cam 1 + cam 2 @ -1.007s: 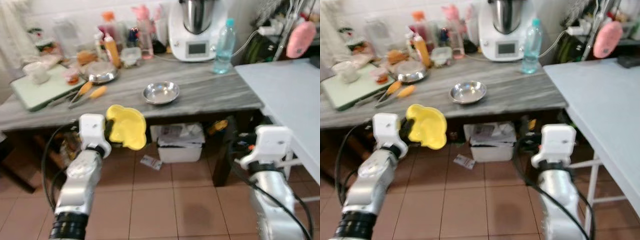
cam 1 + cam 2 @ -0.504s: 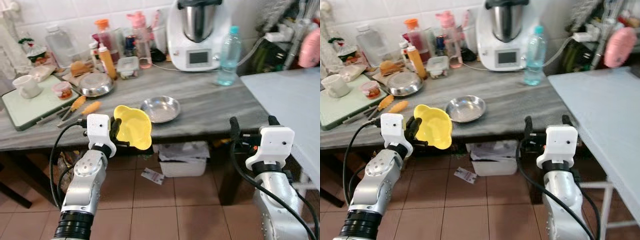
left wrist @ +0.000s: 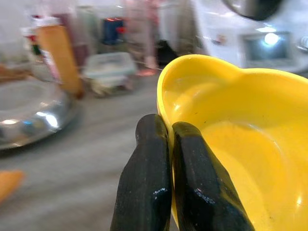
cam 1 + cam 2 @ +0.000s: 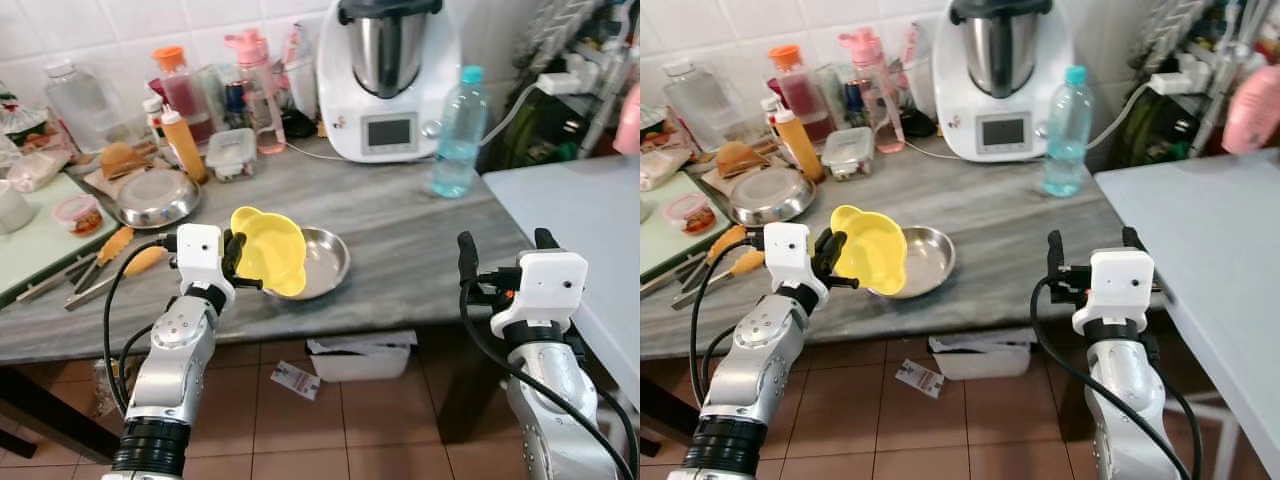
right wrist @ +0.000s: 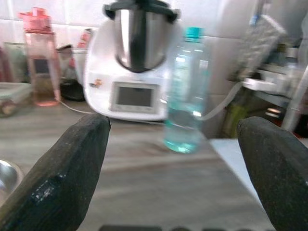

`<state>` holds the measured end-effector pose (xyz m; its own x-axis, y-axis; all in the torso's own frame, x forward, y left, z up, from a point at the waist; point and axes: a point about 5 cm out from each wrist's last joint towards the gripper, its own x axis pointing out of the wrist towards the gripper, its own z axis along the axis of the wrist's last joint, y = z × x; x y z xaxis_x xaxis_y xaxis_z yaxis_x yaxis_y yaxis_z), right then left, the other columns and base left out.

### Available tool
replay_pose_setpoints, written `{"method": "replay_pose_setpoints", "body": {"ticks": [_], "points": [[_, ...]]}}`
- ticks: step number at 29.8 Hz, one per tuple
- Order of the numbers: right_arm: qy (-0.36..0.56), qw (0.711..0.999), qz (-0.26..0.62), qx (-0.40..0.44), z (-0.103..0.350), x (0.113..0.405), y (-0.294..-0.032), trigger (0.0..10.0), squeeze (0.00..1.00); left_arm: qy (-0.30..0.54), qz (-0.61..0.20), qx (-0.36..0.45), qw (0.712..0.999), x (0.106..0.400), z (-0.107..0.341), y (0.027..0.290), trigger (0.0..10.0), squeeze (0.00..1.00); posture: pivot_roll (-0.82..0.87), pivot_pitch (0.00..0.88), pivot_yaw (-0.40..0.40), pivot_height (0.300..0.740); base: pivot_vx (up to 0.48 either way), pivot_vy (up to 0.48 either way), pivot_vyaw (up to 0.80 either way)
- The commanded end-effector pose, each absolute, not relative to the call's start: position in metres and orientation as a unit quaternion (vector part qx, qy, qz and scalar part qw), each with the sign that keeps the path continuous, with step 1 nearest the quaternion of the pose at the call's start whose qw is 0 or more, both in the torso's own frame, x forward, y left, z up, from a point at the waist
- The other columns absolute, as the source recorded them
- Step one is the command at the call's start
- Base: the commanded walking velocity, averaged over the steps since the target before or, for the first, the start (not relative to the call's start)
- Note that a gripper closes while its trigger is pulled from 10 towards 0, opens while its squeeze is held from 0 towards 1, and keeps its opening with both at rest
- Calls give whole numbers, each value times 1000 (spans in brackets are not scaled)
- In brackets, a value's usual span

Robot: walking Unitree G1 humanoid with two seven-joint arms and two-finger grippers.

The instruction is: Setting the table

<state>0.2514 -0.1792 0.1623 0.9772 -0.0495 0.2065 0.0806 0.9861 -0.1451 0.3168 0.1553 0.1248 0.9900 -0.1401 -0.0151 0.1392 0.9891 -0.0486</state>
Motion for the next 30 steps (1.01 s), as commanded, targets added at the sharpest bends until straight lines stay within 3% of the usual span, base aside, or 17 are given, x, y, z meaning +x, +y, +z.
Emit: {"method": "replay_pose_setpoints", "body": {"ticks": [1,12,30], "points": [[-108,992,-18,-68,165,252,-170,10000,0,-5,-51,-16,999,318,132,167,10000,0,-69,0,103,740,461,0,0],[-108,992,-6,-68,163,252,-167,10000,0,-13,-38,-14,999,319,137,170,10000,0,-66,0,103,740,409,0,0],[-105,992,6,-75,163,251,-163,10000,0,-2,39,46,998,326,147,186,10000,0,-69,0,97,740,0,0,0]]}}
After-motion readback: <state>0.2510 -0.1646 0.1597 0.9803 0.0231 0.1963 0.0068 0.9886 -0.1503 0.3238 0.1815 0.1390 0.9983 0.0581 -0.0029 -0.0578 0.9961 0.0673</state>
